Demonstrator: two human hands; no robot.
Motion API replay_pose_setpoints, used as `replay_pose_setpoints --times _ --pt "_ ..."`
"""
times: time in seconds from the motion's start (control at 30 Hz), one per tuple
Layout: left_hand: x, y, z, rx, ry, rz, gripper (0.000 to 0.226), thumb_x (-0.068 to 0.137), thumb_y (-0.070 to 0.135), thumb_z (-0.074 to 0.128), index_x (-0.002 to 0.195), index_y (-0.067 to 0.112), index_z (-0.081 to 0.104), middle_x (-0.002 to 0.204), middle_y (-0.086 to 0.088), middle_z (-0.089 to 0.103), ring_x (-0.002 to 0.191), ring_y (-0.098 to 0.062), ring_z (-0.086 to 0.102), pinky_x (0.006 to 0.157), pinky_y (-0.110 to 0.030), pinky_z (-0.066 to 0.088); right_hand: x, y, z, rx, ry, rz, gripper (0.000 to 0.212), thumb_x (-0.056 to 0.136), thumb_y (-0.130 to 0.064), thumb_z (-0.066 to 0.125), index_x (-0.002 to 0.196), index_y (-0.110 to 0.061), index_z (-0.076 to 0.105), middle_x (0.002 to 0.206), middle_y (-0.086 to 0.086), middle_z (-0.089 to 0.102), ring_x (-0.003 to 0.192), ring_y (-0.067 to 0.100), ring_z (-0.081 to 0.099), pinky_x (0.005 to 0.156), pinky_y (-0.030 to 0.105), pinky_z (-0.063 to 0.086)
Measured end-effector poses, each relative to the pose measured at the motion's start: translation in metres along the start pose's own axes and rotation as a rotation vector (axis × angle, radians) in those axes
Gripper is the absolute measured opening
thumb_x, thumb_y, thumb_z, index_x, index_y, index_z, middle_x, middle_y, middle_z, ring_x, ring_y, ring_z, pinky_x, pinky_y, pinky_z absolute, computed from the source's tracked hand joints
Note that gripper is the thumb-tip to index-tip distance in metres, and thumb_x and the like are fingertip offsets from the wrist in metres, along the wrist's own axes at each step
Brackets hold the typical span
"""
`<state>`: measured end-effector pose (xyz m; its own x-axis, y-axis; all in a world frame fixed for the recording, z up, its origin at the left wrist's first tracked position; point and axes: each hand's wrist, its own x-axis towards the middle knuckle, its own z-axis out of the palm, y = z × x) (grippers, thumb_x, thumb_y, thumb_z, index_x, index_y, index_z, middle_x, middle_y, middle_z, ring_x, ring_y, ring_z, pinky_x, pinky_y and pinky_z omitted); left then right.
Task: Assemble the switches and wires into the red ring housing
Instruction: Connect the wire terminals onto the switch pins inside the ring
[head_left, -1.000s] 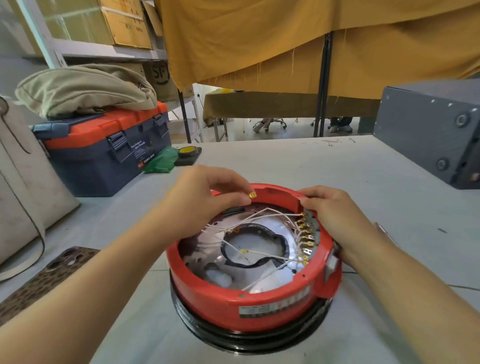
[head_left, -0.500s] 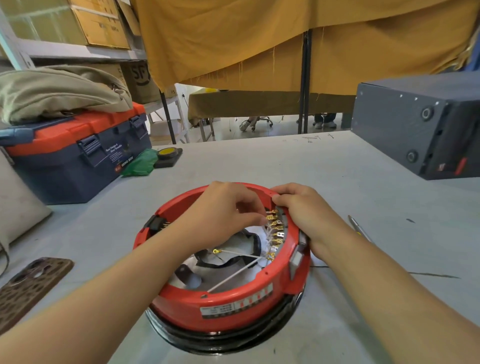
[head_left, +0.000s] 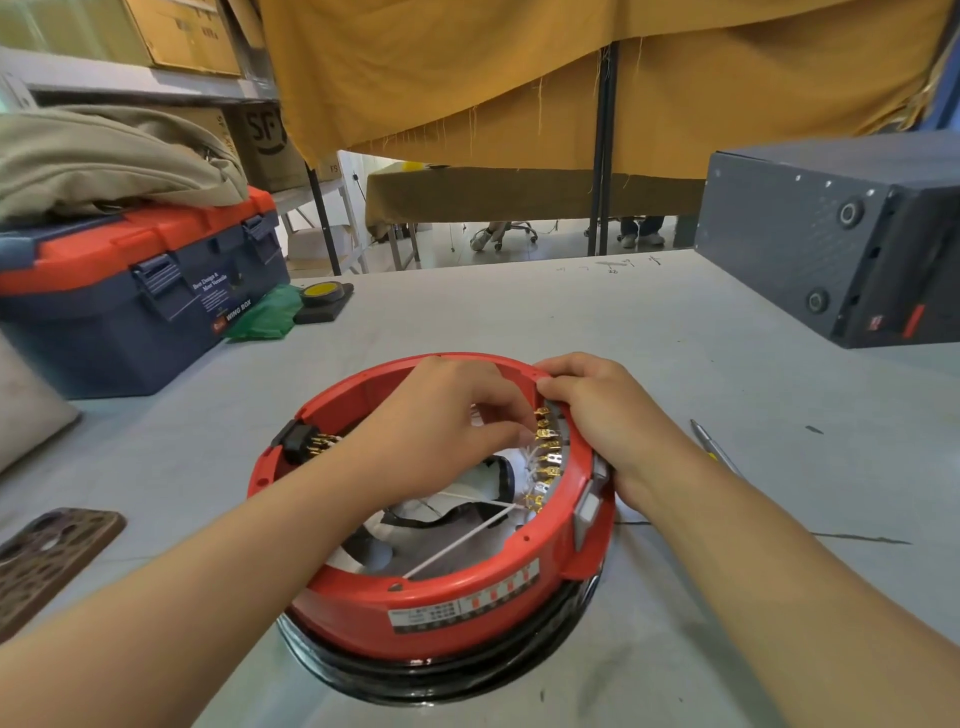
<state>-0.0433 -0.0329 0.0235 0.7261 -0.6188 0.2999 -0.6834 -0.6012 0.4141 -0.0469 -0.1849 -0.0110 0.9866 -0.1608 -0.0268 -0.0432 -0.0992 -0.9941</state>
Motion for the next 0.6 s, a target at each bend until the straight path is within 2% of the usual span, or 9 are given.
replay_pose_setpoints --times 0.27,0.4,0.47,0.53,0.6 --pt "-0.0003 0.0011 0.0031 0.000 0.028 0.033 0.005 0.082 0.019 0.070 0.081 0.019 0.075 0.082 0.008 0.068 0.080 -0.003 0.057 0.073 -0.014 0.043 -0.0032 -0.0007 0.0011 -0.020 0.013 -0.009 0.020 0.087 -0.009 0.050 0.096 -0.017 0.065 0.099 0.017 0.069 0.092 0.040 0.065 0.081 0.052 0.052" --pt "-0.0006 0.0021 0.0044 0.000 0.034 0.054 0.006 0.081 0.014 0.069 0.080 0.016 0.075 0.079 0.009 0.066 0.079 -0.001 0.057 0.070 -0.009 0.042 -0.0031 -0.0005 0.0021 -0.021 0.018 -0.008 0.021 0.087 -0.010 0.049 0.098 -0.017 0.065 0.099 0.015 0.068 0.096 0.039 0.064 0.085 0.052 0.052" --pt "-0.0004 0.0023 0.0047 -0.002 0.031 0.053 0.006 0.081 0.013 0.069 0.080 0.015 0.075 0.079 0.009 0.066 0.079 -0.002 0.057 0.070 -0.008 0.041 -0.0028 -0.0013 0.0014 -0.014 0.016 -0.002 0.020 0.088 -0.012 0.048 0.098 -0.016 0.066 0.099 0.014 0.068 0.093 0.033 0.065 0.087 0.048 0.053" --pt "-0.0002 0.0023 0.0046 -0.007 0.027 0.050 0.007 0.082 0.014 0.068 0.080 0.015 0.075 0.080 0.008 0.066 0.079 -0.002 0.057 0.070 -0.008 0.041 -0.0029 -0.0031 -0.0003 -0.008 0.000 0.011 0.021 0.090 -0.018 0.048 0.098 -0.012 0.067 0.094 0.012 0.068 0.082 0.025 0.064 0.078 0.039 0.052" --pt "-0.0002 0.0022 0.0043 -0.013 0.026 0.045 0.007 0.082 0.014 0.068 0.080 0.016 0.075 0.080 0.008 0.067 0.079 -0.003 0.057 0.070 -0.011 0.042 -0.0043 -0.0075 -0.0025 0.000 -0.041 0.049 0.031 0.094 -0.029 0.046 0.102 -0.007 0.066 0.088 0.009 0.066 0.076 0.021 0.061 0.071 0.034 0.049"
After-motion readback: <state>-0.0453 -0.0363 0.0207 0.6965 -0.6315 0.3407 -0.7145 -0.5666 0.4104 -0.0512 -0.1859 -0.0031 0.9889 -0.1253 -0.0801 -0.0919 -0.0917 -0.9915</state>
